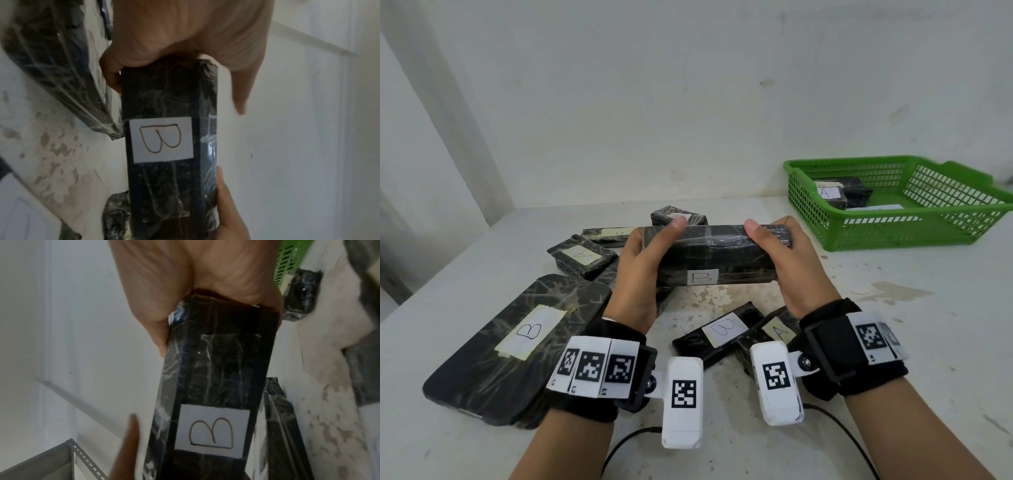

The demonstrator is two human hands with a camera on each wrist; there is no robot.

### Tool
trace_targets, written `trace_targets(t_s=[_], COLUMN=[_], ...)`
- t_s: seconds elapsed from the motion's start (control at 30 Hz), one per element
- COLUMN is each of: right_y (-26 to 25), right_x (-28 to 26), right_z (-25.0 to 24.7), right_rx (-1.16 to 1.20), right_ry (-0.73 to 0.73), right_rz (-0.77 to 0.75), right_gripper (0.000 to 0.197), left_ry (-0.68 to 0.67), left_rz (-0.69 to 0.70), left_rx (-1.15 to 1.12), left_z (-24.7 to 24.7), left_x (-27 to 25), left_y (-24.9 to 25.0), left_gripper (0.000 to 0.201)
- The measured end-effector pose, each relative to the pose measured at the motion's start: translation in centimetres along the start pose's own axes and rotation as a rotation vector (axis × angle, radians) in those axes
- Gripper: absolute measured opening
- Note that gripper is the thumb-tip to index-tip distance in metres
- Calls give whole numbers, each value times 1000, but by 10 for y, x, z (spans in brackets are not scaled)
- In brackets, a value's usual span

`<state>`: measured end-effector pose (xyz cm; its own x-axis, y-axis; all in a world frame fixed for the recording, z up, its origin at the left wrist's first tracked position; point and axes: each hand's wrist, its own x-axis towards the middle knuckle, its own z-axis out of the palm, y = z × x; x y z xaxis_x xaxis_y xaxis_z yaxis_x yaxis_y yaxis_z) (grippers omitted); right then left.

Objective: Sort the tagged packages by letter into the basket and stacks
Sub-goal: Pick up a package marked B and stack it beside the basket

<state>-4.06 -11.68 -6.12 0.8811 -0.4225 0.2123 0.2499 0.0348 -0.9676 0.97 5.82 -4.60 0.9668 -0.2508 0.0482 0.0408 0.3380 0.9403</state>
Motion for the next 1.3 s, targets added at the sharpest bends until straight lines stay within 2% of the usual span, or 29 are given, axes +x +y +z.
trace_targets(t_s=[0.07,0.1,0.17,0.23,0.3,0.4,0.5,0.53,0.63,0.7,0.8,0.97,1.03,1.1,1.13,1.2,1.3], right_y=[-2,-3,-1,-1,-1,1,1,1,2,2,3,-1,-1,-3,-3,-5,-6], right_x=[0,0,-1,-1,-1,-1,-1,-2,-4,-3,-2,-5,-5,-5,-5,-5,-5], right_z=[-1,-2,-1,0,0,-3,-3,-1,1,1,-1,3,4,4,2,0,2], right_rx=[25,33,51,70,77,71,64,69,77,61,48,72,47,30,23,15,35], right_ry=[-13,-21,-41,-51,-40,-8,5,-13,-24,-2,4,-36,-9,22,29,22,-22], right_rz=[-14,-16,-22,-58,-88,-92,-97,-90,-87,-84,-79,-87,-98,-103,-106,-110,-89], right_gripper=[48,45,50,53,50,49,55,58,60,59,60,60,63,59,58,60,61], left_ry=[12,15,28,35,39,5,5,15,42,37,45,71,69,63,59,60,72], left_rz=[25,23,36,57,53,53,76,80,91,116,120,156,156,166,161,150,179], left_rx=[20,19,11,6,16,83,115,117,98,114,136,164,162,149,145,147,119], left_z=[1,1,1,0,0,2,7,5,5,5,7,5,4,5,6,7,2], left_x=[-1,-1,0,0,-2,-6,-10,-9,-10,-11,-12,-9,-8,-9,-10,-10,-4], left_y=[2,3,3,3,4,3,7,7,6,6,5,5,2,0,0,-1,-2], left_gripper=[116,121,134,138,130,106,121,120,87,94,129,134,120,88,86,106,124])
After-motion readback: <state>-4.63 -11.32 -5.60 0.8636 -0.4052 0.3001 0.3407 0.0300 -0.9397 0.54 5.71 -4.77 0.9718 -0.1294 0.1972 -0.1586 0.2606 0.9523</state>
